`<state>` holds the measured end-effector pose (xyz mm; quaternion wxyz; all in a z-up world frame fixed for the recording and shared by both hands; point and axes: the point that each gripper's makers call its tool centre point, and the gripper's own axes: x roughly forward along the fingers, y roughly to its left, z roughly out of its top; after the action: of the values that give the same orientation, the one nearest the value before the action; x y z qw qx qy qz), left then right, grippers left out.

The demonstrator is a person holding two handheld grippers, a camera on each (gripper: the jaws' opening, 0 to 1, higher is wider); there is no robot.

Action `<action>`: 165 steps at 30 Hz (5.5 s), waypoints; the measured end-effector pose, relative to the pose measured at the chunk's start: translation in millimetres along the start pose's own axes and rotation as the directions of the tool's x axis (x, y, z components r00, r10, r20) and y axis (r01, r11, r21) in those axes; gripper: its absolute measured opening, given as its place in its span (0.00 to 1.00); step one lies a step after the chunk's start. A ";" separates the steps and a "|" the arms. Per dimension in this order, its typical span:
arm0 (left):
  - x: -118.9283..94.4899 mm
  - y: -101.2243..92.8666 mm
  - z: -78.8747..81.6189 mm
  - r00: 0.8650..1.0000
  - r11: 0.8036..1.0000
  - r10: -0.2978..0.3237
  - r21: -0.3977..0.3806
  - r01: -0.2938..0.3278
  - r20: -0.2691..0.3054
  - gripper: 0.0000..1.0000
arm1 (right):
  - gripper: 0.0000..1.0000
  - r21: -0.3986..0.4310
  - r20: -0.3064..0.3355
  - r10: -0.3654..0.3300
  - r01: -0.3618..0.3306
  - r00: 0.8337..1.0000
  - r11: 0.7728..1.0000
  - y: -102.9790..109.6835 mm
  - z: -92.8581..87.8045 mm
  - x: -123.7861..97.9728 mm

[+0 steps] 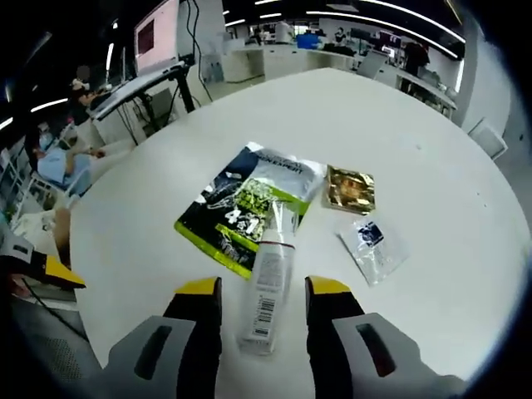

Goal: Arrange the skincare products in the storage area until every visible bottle or jar stands upright without overlapping.

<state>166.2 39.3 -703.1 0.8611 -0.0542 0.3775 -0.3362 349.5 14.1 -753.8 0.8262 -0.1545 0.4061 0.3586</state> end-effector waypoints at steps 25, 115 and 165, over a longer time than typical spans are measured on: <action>1.1 2.2 -6.1 0.999 1.000 0.011 0.005 -0.011 -0.039 0.88 | 0.19 -0.059 0.049 -0.031 0.034 0.998 0.998 -13.4 6.6 11.0; -32.8 -103.2 134.5 0.866 0.922 -0.323 -0.079 0.379 0.381 0.81 | 0.19 0.145 0.875 0.215 -0.658 0.433 0.739 27.8 5.8 -283.7; -53.0 -197.4 179.1 0.809 0.770 -0.552 0.495 0.403 0.201 0.17 | 0.26 -0.341 0.576 0.553 -0.438 0.602 0.832 87.1 -5.6 -322.3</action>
<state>157.0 -108.2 -475.1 0.7860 -0.0153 0.1152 -0.6072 150.7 -79.0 -502.2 0.7656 0.0326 0.0870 0.6366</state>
